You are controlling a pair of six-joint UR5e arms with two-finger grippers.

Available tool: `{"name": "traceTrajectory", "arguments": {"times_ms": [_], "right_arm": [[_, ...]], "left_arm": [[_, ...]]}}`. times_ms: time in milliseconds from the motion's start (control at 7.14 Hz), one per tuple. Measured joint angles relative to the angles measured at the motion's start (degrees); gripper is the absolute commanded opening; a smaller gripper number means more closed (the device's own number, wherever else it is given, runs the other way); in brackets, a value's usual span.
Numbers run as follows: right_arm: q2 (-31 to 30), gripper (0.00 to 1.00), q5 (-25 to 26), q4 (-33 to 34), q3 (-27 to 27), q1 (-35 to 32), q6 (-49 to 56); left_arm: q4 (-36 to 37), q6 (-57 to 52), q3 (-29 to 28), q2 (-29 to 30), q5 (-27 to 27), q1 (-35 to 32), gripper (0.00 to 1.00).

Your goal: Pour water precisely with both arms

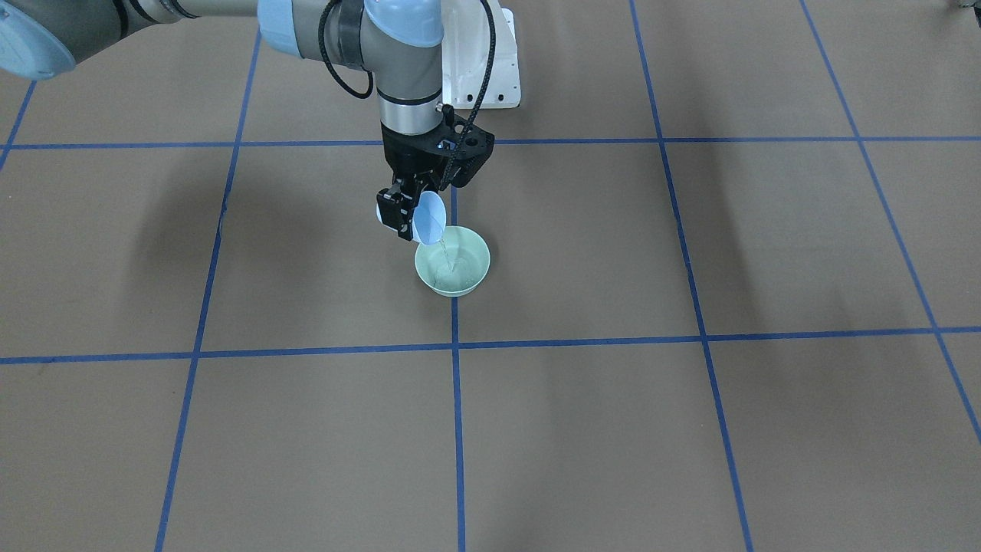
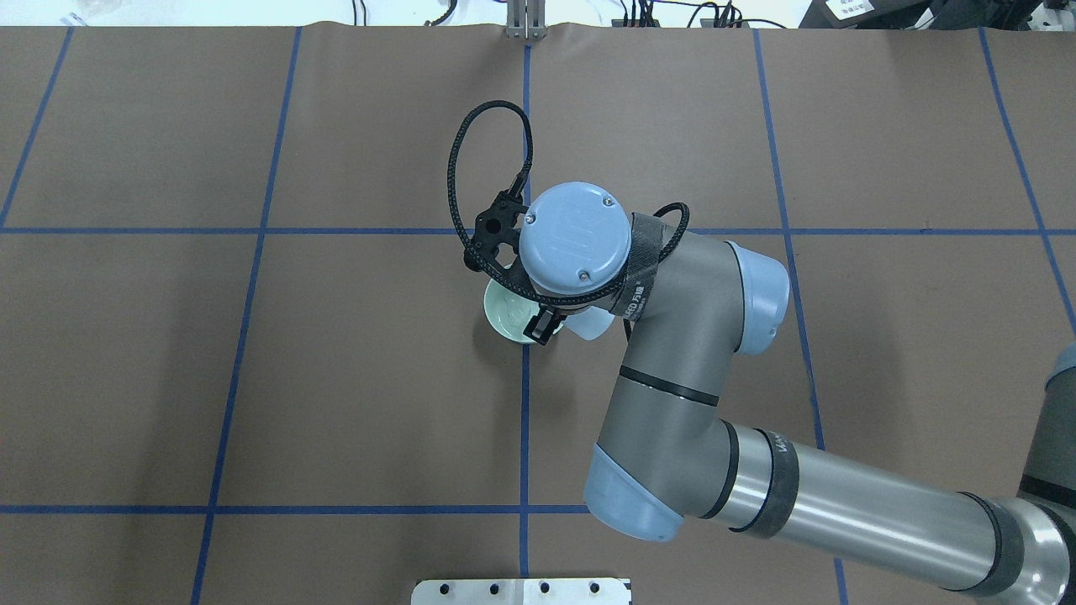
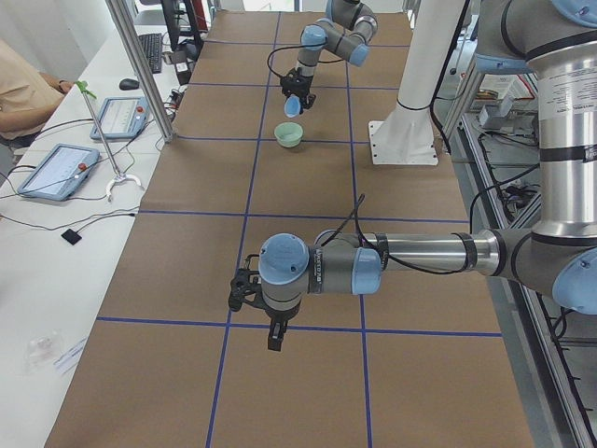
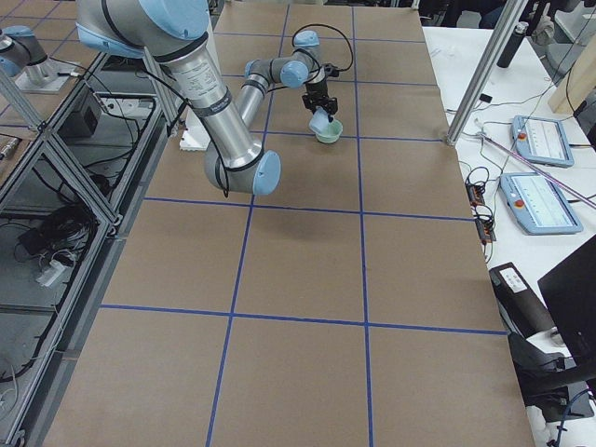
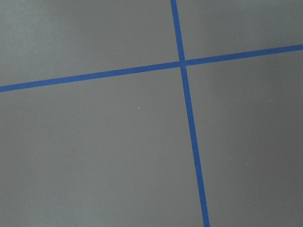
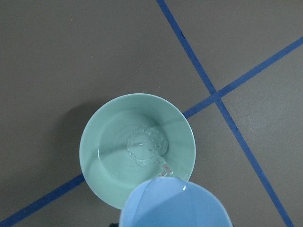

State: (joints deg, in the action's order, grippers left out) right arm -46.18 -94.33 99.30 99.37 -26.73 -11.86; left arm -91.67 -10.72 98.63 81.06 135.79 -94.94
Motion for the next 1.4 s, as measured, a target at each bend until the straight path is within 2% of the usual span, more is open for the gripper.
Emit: {"name": "traceTrajectory", "arguments": {"times_ms": [420, 561, 1121, 1402], "right_arm": [[-0.27, 0.00, 0.17, -1.07, 0.42, 0.14, -0.93], [-1.14, 0.00, 0.21, -4.07, 0.83, 0.17, -2.37], [-8.01, 0.00, 1.60, -26.03, 1.42, -0.13, -15.47], [-10.00, 0.00, 7.52, -34.41, 1.51, -0.22, -25.19]], "left_arm": [[0.00, 0.00, 0.06, 0.06, 0.00, 0.02, 1.00], [0.00, 0.00, 0.10, 0.06, 0.00, 0.02, 1.00], [0.00, 0.00, 0.40, 0.07, 0.00, 0.02, 1.00], [0.00, 0.00, 0.48, 0.09, 0.06, 0.02, 1.00]]}}
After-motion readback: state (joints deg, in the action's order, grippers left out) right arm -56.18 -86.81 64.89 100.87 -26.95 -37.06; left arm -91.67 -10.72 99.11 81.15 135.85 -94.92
